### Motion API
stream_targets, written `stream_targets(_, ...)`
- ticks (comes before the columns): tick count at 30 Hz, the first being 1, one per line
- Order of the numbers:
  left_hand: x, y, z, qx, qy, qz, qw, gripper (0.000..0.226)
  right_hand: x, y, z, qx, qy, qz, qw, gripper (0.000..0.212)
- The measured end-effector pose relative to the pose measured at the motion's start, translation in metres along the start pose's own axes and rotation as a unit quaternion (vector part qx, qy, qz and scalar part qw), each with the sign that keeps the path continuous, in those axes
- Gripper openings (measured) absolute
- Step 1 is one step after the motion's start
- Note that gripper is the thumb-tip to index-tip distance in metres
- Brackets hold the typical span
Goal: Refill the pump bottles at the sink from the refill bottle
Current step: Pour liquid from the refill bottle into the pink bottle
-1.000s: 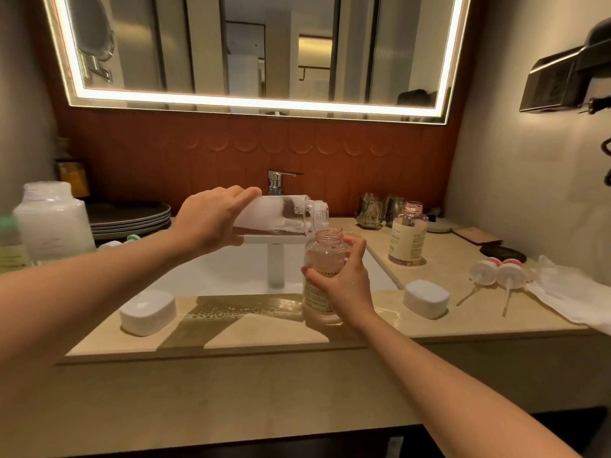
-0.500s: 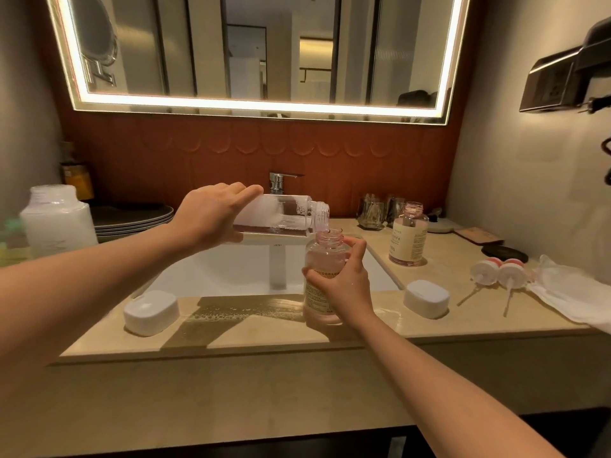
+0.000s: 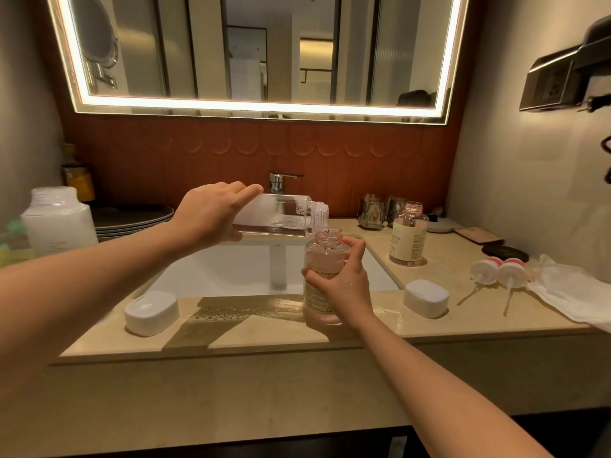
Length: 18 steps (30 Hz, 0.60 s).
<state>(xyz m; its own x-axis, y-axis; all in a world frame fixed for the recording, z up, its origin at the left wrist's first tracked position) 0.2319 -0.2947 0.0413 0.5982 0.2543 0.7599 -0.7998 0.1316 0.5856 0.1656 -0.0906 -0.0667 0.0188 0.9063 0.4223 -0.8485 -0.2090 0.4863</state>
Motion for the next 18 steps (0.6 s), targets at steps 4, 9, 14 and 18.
stream_targets(4,0.0016,-0.0006,-0.0015,0.002,0.002,-0.001,1.0,0.08,-0.0012,0.0004,-0.0023,-0.001,-0.001,-0.002,1.0,0.078)
stream_targets(9,0.0027,-0.0003,-0.0022,0.0,0.005,-0.002,1.0,0.081,-0.0012,0.0005,-0.0033,0.0,0.001,0.0,1.0,0.078)
stream_targets(14,0.0026,0.0007,-0.0019,-0.005,0.006,-0.004,1.0,0.081,-0.0012,0.0004,-0.0037,0.006,-0.001,0.001,1.0,0.077)
stream_targets(18,0.0024,0.0014,-0.0013,-0.009,0.007,-0.007,1.0,0.082,-0.0016,0.0008,-0.0038,0.008,-0.003,0.002,1.0,0.076)
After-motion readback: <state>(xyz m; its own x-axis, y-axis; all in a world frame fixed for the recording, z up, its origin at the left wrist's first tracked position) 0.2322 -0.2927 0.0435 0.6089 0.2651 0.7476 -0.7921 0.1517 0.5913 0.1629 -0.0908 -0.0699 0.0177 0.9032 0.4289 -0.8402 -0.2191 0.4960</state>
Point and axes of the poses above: each hand's wrist, its own y-axis towards the middle knuckle, its own x-axis out of the back of the hand, z = x × y, the point moved 1 cm from there along y, towards the middle knuckle, and after that the axes turned 9 degrees about -y, right-handed, at the moved point
